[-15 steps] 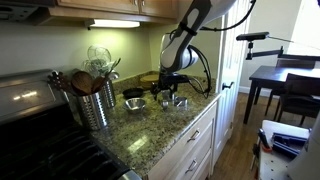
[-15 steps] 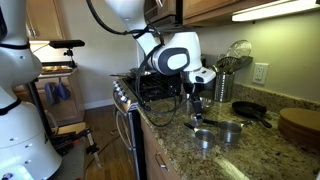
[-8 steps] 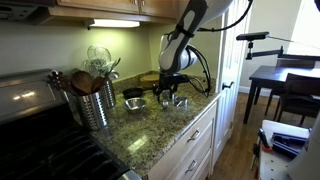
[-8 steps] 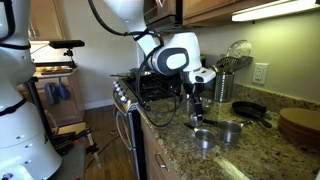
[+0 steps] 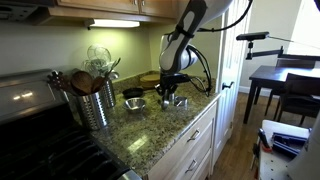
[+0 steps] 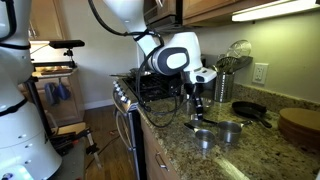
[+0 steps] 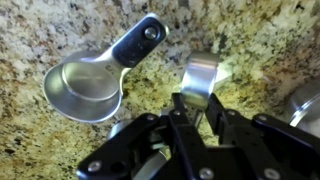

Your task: Seperate the silver pots.

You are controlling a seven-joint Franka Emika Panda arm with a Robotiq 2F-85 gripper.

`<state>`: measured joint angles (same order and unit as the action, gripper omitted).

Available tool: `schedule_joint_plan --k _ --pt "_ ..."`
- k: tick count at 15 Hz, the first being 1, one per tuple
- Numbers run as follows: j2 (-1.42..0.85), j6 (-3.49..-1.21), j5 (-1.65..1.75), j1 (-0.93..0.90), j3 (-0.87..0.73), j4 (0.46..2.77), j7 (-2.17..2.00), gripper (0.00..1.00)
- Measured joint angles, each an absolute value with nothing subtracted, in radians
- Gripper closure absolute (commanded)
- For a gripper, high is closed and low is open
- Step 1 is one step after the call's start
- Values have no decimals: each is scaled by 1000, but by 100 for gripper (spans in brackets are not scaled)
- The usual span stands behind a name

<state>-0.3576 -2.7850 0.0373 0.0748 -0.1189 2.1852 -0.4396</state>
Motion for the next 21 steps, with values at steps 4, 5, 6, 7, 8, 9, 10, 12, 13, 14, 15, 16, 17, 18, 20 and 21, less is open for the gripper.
schedule_joint_plan --k 4,5,6,7,8,9,10,12,13,14,15,16,17,18,20,21 --pt "-358 -2785 35 64 -126 2186 -440 96" --pt "-358 -2785 31 63 -126 2186 -440 94" --pt "-358 -2785 27 63 -126 2186 -440 94" --pt "-358 -2785 24 62 -126 2186 -440 70" --pt "-358 -2785 21 61 -126 2186 -440 69" --pt "-358 -2785 16 61 -126 2186 -440 64" --pt "-358 -2785 11 60 -125 2186 -439 57" --pt "-358 -2785 3 60 -123 2186 -439 71" --pt "-358 -2785 -4 60 -121 2186 -437 64" --pt "-358 -2785 -8 60 -121 2186 -436 58" --pt "-358 -2785 -9 60 -120 2186 -436 52" --pt "-358 -2785 -9 60 -120 2186 -435 52" --pt "-358 -2785 -10 60 -120 2186 -435 52" --pt "-358 -2785 -10 60 -120 2186 -435 52" --pt "-358 -2785 -10 60 -120 2186 -435 52" --pt "-358 -2785 -10 60 -120 2186 -435 52"
